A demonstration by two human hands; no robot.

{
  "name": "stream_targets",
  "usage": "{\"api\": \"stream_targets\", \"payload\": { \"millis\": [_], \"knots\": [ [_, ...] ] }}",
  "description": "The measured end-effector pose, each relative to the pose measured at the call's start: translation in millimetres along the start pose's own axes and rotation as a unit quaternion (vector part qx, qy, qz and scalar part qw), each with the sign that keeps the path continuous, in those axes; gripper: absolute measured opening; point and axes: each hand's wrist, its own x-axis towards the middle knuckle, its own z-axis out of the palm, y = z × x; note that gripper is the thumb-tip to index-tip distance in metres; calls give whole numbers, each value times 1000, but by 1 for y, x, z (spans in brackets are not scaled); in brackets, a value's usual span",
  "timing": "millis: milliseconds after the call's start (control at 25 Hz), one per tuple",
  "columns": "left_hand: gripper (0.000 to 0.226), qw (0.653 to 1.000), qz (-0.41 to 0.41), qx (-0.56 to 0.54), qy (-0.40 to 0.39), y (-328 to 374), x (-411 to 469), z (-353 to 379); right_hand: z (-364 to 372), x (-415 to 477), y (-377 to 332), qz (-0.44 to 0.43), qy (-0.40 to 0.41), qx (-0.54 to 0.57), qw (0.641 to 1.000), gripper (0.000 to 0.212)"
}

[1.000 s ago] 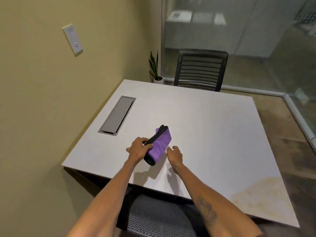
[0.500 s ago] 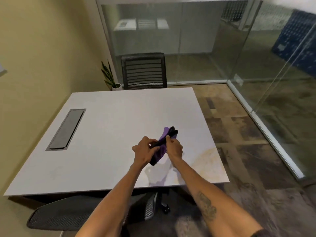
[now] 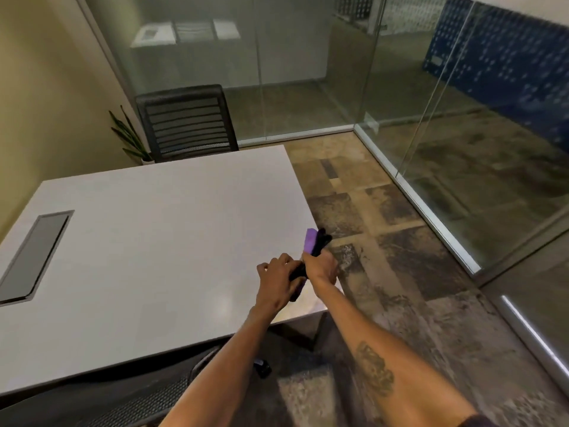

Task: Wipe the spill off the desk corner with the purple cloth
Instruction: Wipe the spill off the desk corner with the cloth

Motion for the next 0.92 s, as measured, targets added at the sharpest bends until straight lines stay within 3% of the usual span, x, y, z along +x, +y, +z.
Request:
{"api": "stream_targets", "payload": {
  "millis": [160,440,920],
  "knots": [
    [48,994,46,57,-82,13,10,28,-30,27,24,-40,18,-54,998,28],
    [52,991,3,74,-112,-39,31,45,-55,71,65,-78,18,-126,989,9],
    [54,977,-115,133,-118,-197,13,57,-55,131,156,-26,-31,-77,996,25]
  ]
}}
